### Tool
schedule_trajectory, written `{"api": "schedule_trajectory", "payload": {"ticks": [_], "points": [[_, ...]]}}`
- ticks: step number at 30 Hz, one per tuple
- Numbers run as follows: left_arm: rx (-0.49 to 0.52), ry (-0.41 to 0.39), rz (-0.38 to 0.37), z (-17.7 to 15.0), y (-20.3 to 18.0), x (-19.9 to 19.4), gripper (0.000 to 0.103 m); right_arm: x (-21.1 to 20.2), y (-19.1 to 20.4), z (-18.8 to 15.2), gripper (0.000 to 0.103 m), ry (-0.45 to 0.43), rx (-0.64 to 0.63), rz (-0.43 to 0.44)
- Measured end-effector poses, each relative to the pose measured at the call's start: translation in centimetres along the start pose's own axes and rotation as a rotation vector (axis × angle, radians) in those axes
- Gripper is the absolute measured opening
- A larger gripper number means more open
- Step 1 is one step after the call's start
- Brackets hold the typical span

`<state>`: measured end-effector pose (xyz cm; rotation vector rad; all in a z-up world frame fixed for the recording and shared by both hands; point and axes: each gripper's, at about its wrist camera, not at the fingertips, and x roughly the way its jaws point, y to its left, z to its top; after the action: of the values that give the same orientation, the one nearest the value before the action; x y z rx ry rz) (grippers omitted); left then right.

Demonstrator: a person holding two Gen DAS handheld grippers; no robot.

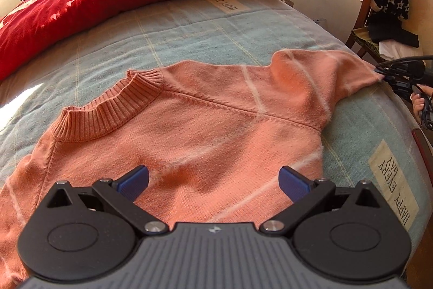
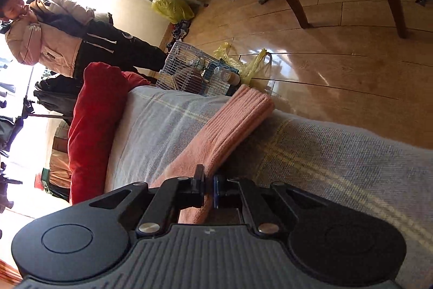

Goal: Fold clothes
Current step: 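Pull the sleeve straight along the blanket with the right tool and release, then move the open right tool back over the sweater body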

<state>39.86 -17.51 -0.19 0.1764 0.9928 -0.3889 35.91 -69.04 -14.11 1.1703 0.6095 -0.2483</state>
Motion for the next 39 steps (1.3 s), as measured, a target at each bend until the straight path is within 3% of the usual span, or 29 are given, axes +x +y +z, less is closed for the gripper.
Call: {"api": "schedule_trajectory", "payload": {"ticks": [7, 10, 11, 13, 18, 27, 32, 37, 39], "points": [[-0.003, -0.014, -0.003, -0.3, 0.6, -0.6, 0.101, -3.6, -0.7, 0.5, 0.006, -0.040, -0.006, -0.062], [-0.006, -0.016, -0.005, -0.6, 0.9, -0.8, 0.101, -4.0, -1.4, 0.7, 0.021, -0.066, 0.052, -0.155], [-0.005, -0.017, -0.004, -0.7, 1.0, -0.9, 0.101, -4.2, -1.7, 0.6, 0.031, -0.078, 0.086, -0.163], [-0.001, -0.021, -0.002, -0.8, 1.2, -1.2, 0.101, -4.9, -1.7, 0.1, 0.033, -0.104, 0.108, -0.151], [0.000, -0.031, 0.010, -1.3, 2.1, -1.9, 0.101, -5.9, 1.6, -3.2, 0.044, -0.025, -0.030, -0.113], [-0.026, -0.008, 0.039, -4.4, 4.8, -3.8, 0.101, -4.0, 10.7, -15.2, 0.052, 0.355, -0.336, 0.073], [-0.118, 0.007, 0.036, -7.4, 7.5, -5.7, 0.101, -3.8, 15.1, -23.7, 0.053, 0.561, -0.452, 0.176], [-0.218, 0.033, 0.027, -11.0, 10.3, -7.1, 0.101, -4.9, 18.5, -31.9, 0.055, 0.702, -0.590, 0.238], [-0.259, 0.049, 0.015, -12.5, 11.5, -7.3, 0.102, -5.1, 19.1, -34.0, 0.057, 0.718, -0.627, 0.213]]}}
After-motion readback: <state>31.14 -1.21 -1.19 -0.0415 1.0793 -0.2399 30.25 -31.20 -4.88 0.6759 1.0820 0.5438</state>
